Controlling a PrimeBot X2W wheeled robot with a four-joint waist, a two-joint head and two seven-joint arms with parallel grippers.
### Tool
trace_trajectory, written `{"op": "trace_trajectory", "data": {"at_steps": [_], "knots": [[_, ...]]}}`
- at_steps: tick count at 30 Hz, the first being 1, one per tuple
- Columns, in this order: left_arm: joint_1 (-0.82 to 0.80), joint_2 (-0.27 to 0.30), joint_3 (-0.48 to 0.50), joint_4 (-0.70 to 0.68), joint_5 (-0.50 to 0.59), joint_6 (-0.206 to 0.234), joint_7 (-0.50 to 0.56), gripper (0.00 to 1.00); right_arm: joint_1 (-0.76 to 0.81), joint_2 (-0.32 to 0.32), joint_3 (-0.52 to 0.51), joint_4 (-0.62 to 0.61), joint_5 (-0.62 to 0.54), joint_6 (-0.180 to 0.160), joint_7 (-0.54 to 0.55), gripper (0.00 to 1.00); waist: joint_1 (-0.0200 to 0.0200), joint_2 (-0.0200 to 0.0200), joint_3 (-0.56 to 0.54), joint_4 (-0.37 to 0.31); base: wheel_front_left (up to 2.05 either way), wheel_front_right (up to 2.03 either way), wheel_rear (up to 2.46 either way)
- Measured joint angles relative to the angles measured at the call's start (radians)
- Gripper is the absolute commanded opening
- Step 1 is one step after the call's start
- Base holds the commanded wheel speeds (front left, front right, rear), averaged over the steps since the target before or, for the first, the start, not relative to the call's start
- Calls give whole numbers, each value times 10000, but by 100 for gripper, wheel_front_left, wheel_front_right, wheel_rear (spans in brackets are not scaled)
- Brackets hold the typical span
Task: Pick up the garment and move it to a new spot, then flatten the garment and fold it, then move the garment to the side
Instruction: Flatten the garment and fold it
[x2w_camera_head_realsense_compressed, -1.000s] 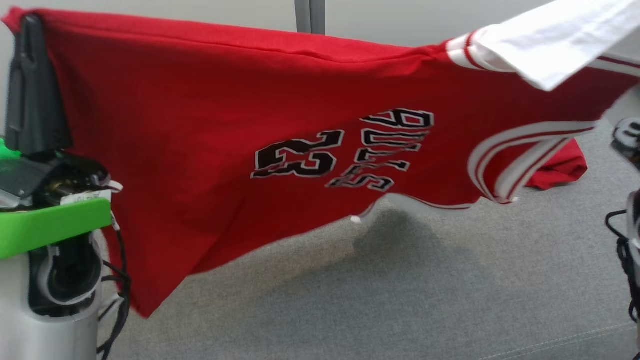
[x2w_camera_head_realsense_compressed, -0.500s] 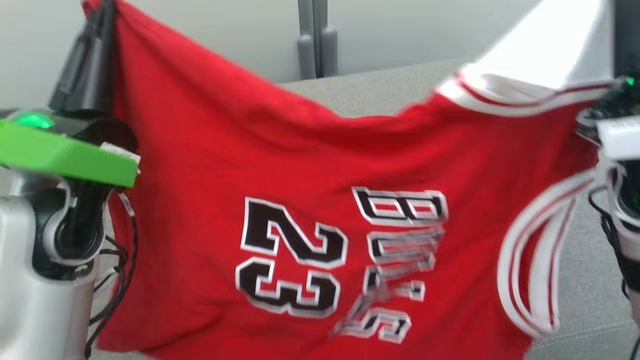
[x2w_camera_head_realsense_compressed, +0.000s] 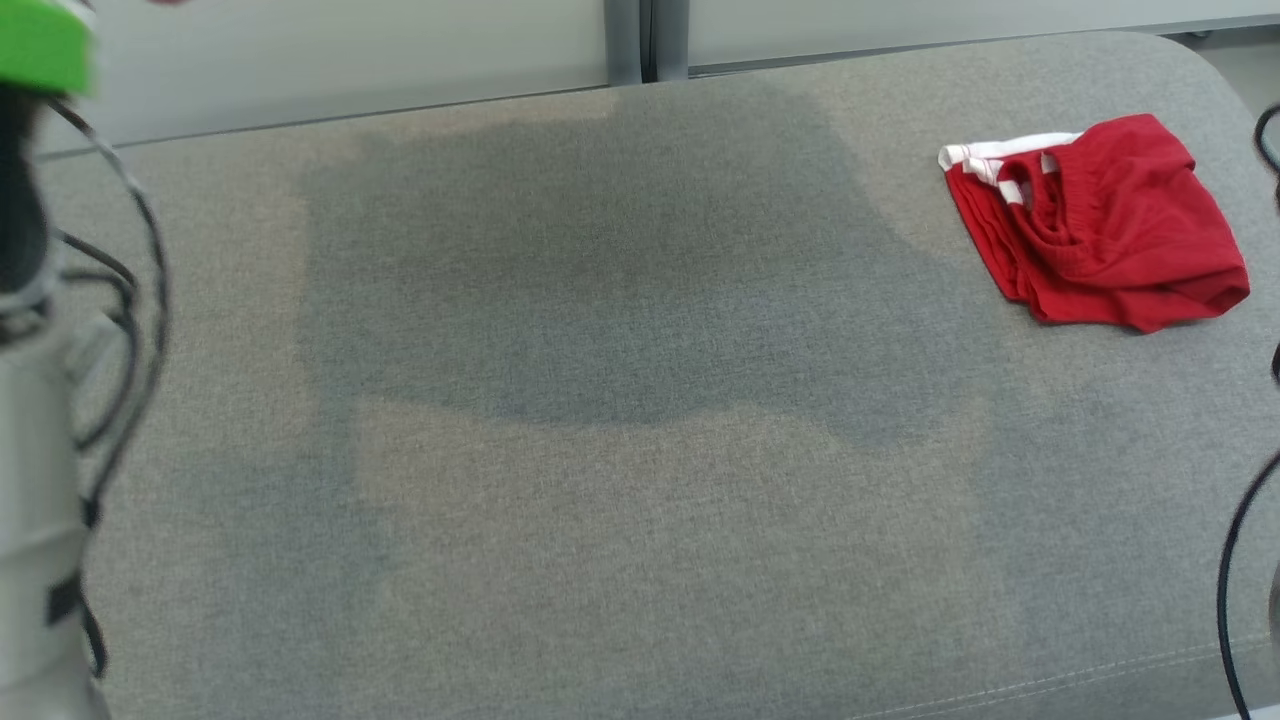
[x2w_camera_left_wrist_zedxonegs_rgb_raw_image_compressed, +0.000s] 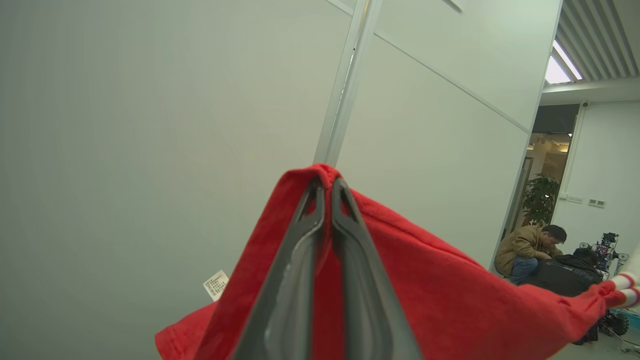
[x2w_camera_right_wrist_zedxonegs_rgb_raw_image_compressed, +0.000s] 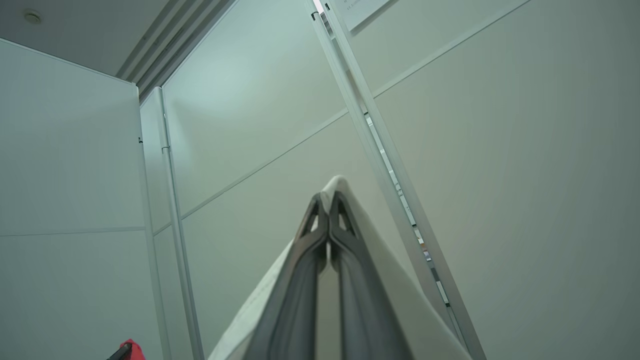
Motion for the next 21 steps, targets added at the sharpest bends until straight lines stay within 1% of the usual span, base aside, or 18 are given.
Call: {"op": "trace_trajectory", "data": {"at_steps": [1, 4, 6, 7, 11, 12, 15, 16, 19, 21], "knots": [[450, -105, -178, 117, -109, -13, 69, 0, 454, -86, 46, 142, 31, 54, 73, 0, 0, 0, 39, -4, 0, 0, 0], [2156, -533, -685, 616, -295, -59, 207, 0, 2243, -221, 105, 623, 238, 56, 251, 0, 0, 1, 190, -8, 0, 0, 0], [3361, -759, -832, 1005, -464, -58, 224, 0, 3554, -136, 305, 1014, 464, 63, 382, 0, 0, 0, 317, -4, 0, 0, 0], [3912, -765, -926, 1241, -466, -61, 209, 0, 4177, -84, 470, 1200, 523, 88, 422, 0, 0, 0, 385, -1, 0, 0, 0], [5504, -903, -1062, 2316, -460, -198, -362, 0, 6264, 506, 886, 1885, 792, 165, 305, 0, 0, 0, 662, 20, 0, 0, 0], [5726, -968, -1020, 2619, -458, -242, -560, 0, 6659, 654, 993, 2065, 836, 244, 199, 0, 0, 1, 725, 30, 0, 0, 0], [6105, -1012, -980, 3260, -372, -445, -1024, 0, 7340, 1108, 1122, 2403, 959, 366, -153, 0, 0, 0, 859, 46, 0, 0, 0], [6132, -1032, -970, 3384, -364, -541, -1147, 0, 7422, 1166, 1124, 2416, 1016, 435, -265, 0, 0, 1, 880, 47, 0, 0, 0], [6130, -1039, -940, 3574, -330, -819, -1513, 0, 7440, 1200, 1070, 2414, 1097, 600, -646, 0, 0, 1, 852, 23, 0, 0, 0], [6128, -1039, -936, 3651, -326, -1012, -1707, 0, 7447, 1158, 993, 2370, 1095, 642, -859, 0, 0, 1, 772, 9, 0, 0, 0]]}}
